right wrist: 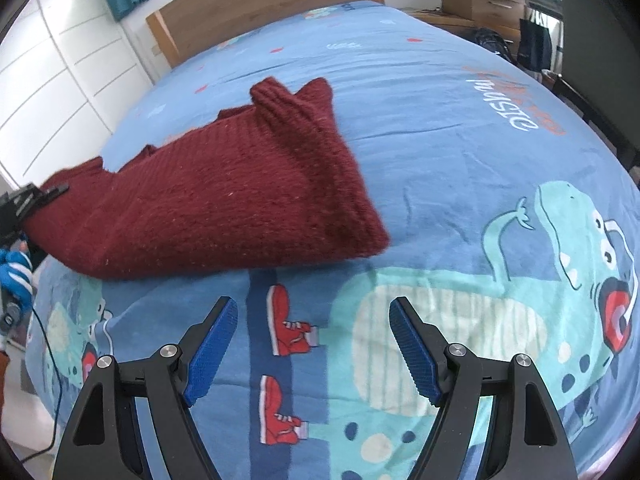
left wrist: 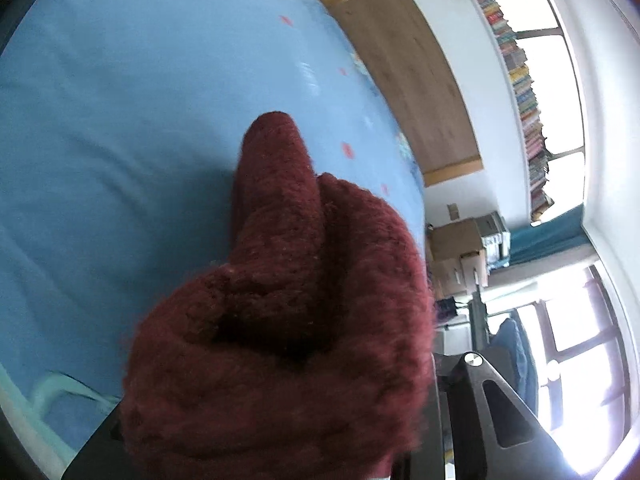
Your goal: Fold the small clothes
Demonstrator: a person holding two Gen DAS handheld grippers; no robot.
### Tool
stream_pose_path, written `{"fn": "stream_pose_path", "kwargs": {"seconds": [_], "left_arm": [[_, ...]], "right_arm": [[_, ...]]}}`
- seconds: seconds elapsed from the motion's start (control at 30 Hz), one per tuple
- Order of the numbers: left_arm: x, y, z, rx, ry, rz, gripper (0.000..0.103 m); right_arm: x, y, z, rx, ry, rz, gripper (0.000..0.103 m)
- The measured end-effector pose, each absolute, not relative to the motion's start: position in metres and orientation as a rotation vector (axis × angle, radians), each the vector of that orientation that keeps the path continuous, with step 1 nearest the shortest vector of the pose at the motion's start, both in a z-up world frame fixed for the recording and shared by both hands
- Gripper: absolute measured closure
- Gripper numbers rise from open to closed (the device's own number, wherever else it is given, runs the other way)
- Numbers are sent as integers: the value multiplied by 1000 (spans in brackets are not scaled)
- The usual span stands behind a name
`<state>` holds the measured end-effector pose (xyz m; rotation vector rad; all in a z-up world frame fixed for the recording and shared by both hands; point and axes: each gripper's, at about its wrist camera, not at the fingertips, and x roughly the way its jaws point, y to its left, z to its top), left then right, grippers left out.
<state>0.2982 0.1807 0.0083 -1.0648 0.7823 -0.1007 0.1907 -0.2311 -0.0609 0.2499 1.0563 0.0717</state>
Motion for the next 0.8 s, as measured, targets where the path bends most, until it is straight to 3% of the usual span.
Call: {"fn": "stream_pose_path", "kwargs": {"seconds": [0.4, 0.63, 0.8], "left_arm": [[374, 41, 54, -998, 872, -298, 77], [381, -75, 22, -692, 1026, -357, 77], [358, -115, -10, -560, 1088, -376, 77]], "right_arm": [[170, -273, -46, 306, 998, 22, 23], [150, -299, -47, 335, 990, -33, 23], [138, -310, -56, 356, 1005, -64, 23]]}}
